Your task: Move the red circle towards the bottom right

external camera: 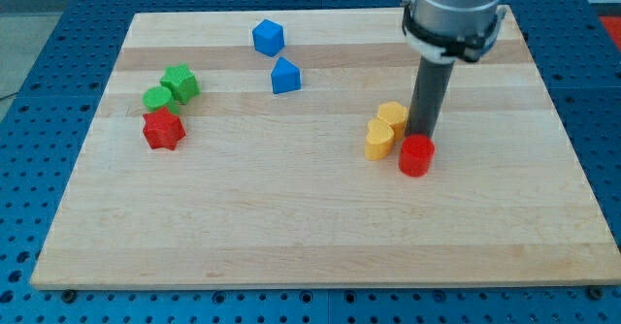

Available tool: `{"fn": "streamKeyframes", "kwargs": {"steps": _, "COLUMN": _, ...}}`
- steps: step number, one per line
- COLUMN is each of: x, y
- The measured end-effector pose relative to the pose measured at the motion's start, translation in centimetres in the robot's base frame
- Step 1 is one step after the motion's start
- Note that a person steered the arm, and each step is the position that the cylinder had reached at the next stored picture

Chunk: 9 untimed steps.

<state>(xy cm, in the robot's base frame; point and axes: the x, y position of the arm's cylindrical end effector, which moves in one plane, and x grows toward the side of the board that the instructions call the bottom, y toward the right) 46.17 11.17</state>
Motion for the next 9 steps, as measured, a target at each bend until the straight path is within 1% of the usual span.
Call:
{"fn": "streamKeyframes", "kwargs": {"steps": 1, "x": 3.9, "y": -1.2}}
{"fn": "streamKeyframes", "kwargs": {"steps": 2, "x": 4.2, "y": 0.1}}
{"fn": "streamKeyframes", "kwargs": {"steps": 3, "x": 4.7, "y": 4.3}}
{"fn": "streamKeyframes", "kwargs": {"steps": 4, "x": 8.0, "y": 5.7}}
{"fn": "streamKeyframes", "kwargs": {"steps": 5, "x": 7.4, "y": 1.6}}
{"fn": "streamKeyframes", "kwargs": {"steps": 6, "x": 2.6, "y": -4.5}}
{"fn": "streamKeyframes", "kwargs": {"steps": 7, "x": 1.2, "y": -8.9}}
{"fn": "streamKeyframes", "kwargs": {"steps": 8, "x": 3.9, "y": -7.6}}
{"fn": "streamKeyframes", "kwargs": {"steps": 9, "x": 6.6, "y": -4.2}}
